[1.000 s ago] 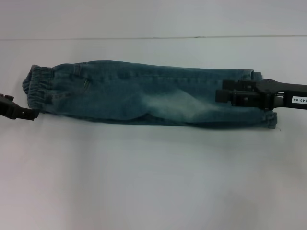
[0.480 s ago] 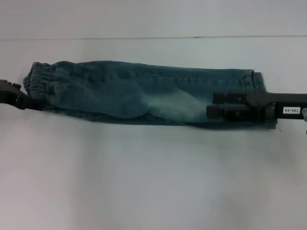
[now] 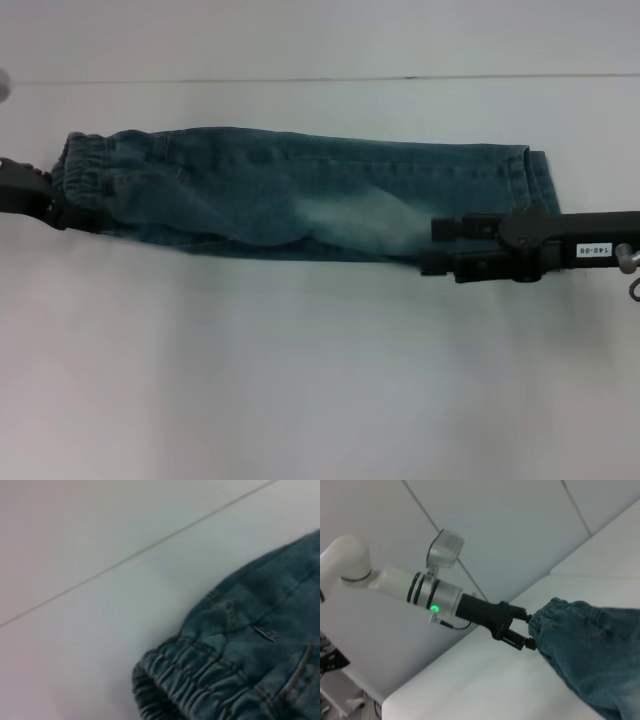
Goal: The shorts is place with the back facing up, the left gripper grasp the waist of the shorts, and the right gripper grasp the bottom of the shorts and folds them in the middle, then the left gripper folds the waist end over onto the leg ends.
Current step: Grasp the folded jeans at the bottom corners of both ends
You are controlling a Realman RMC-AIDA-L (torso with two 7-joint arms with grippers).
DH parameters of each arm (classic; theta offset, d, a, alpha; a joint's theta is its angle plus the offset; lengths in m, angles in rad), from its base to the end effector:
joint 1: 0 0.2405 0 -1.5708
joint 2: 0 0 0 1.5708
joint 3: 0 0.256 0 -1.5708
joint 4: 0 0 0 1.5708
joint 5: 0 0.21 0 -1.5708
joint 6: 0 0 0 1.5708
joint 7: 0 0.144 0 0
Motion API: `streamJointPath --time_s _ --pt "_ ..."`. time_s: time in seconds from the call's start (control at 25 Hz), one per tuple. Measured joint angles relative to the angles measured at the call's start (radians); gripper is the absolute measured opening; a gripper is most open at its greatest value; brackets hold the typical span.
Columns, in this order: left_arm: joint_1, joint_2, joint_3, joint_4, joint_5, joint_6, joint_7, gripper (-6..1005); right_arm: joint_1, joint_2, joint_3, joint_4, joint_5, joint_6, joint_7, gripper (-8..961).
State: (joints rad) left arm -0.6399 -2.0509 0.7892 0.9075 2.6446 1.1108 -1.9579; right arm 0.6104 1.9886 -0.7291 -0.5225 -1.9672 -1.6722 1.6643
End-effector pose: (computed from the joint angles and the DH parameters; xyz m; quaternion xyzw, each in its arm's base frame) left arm -0.2999 0.4065 0.0556 -0.8856 -0.3145 0.0895 0.3299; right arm 0.2468 0.3333 0.0100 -0.9079 0.3268 0.2620 0.0144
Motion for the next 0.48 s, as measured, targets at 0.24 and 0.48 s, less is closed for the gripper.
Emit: streamJointPath --time_s 0.24,0.48 --pt "-0.001 -0.003 0.012 -0.002 0.0 0.001 0.0 894 0.014 0.01 -0.02 -0.005 -0.03 0.022 0.0 900" --pt "0.004 -0.007 0.024 0.005 0.0 -0.009 0.0 879 0.018 0.016 -0.029 -0.005 -0.03 0.049 0.0 899"
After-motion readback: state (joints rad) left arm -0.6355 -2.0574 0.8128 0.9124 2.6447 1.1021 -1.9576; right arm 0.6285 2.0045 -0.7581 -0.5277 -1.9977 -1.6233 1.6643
